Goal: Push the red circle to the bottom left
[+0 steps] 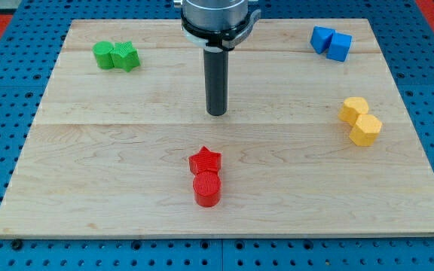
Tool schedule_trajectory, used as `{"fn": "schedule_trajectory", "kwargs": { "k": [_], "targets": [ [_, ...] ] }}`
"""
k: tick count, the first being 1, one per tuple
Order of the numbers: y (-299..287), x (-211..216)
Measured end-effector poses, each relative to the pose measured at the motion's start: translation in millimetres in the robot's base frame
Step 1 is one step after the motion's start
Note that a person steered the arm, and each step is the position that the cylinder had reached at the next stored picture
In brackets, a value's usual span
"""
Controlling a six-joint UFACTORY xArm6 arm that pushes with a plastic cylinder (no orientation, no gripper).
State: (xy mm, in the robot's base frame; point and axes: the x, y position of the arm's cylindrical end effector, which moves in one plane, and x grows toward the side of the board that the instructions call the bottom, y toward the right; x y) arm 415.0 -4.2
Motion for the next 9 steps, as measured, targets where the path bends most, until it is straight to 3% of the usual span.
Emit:
{"fn": "schedule_trajectory", "kwargs": {
  "k": [3,4,9],
  "targets": [
    [29,13],
    [28,96],
    [28,154]
  ]
}}
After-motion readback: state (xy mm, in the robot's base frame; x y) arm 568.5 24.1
